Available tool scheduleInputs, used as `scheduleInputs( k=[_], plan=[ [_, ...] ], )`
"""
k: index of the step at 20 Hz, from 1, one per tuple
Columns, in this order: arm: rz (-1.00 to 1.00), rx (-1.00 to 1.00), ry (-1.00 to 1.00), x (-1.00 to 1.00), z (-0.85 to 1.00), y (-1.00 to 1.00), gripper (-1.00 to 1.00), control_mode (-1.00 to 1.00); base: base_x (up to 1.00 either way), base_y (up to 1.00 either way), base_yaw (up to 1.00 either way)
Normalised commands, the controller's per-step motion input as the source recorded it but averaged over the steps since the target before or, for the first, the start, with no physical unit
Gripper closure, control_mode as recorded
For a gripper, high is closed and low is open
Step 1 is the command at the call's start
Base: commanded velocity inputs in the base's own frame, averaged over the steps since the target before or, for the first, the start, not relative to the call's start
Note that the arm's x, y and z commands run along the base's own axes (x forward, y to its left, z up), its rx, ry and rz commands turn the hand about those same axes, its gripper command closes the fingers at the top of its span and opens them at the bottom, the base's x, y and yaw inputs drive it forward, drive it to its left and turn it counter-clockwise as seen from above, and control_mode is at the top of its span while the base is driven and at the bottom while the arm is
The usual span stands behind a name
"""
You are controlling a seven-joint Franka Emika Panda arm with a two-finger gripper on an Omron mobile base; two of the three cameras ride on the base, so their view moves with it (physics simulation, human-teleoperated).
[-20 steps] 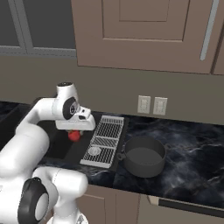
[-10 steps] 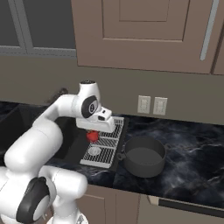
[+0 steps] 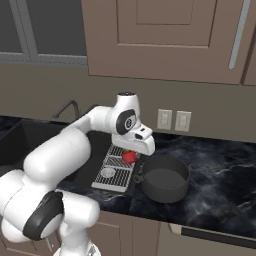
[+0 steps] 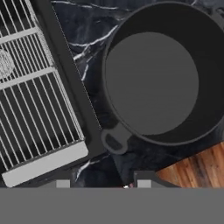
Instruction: Dump the bell pepper from the pot into the sink. Then turn on the water and wash the bell pepper. Then turn off the water and put the bell pepper back in the pot.
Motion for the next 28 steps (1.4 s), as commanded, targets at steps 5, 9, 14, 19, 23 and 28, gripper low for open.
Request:
scheduleInputs(
  k=[5, 9, 14, 19, 23, 28],
  plan=[
    [-0.13, 0.00, 0.00, 0.07, 0.00, -0.67, 1.00, -1.00, 0.00, 0.00, 0.00],
    [-0.09, 0.00, 0.00, 0.16, 0.00, -0.51, 1.00, -1.00, 0.00, 0.00, 0.00],
    [-0.04, 0.00, 0.00, 0.18, -0.12, -0.38, 1.00, -1.00, 0.00, 0.00, 0.00],
    [-0.04, 0.00, 0.00, 0.04, -0.36, -0.23, 1.00, -1.00, 0.00, 0.00, 0.00],
    [-0.03, 0.00, 0.00, 0.00, -0.46, -0.19, 1.00, -1.00, 0.00, 0.00, 0.00],
    [-0.03, 0.00, 0.00, 0.00, -0.42, -0.10, 1.00, -1.00, 0.00, 0.00, 0.00]
  ],
)
